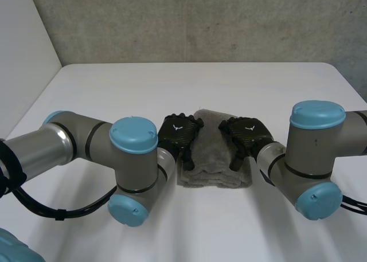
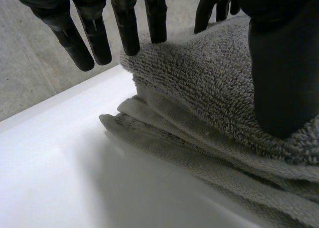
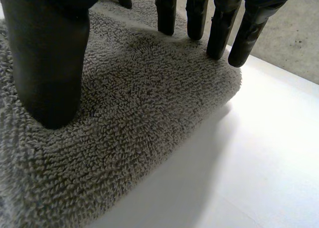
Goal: Fold the towel.
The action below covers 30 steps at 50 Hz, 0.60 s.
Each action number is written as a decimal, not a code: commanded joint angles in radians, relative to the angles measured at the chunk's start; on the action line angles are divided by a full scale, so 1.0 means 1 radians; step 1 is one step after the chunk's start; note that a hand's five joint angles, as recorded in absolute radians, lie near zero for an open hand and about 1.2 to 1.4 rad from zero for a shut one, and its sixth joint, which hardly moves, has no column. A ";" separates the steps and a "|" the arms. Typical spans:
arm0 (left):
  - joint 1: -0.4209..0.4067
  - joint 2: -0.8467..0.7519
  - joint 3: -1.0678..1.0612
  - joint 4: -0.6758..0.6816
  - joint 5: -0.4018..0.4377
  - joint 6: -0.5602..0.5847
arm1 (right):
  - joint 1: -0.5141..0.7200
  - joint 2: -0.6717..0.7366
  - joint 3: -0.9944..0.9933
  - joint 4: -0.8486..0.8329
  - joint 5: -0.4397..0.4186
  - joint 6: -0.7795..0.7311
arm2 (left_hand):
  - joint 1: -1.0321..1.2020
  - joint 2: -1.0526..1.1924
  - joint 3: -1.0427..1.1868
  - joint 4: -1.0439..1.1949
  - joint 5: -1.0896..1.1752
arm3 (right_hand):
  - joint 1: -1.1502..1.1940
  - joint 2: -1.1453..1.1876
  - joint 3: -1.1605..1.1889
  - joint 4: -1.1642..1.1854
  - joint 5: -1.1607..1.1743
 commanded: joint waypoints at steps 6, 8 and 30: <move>0.013 0.190 -0.006 -0.046 -0.015 -0.004 | -0.020 -0.223 -0.006 0.027 0.018 0.004 | -0.051 -0.045 -0.054 -0.050 -0.216 | -0.057 -0.079 -0.074 -0.081 -0.019; 0.016 0.223 -0.016 -0.058 -0.029 -0.005 | -0.023 -0.258 -0.003 0.032 0.028 0.004 | -0.057 -0.051 -0.060 -0.055 -0.222 | -0.057 -0.079 -0.074 -0.081 -0.019; 0.186 0.682 -0.338 -0.116 -0.095 -0.002 | -0.117 -0.600 0.140 0.124 0.183 -0.004 | -0.101 -0.095 -0.104 -0.099 -0.266 | -0.057 -0.079 -0.074 -0.081 -0.019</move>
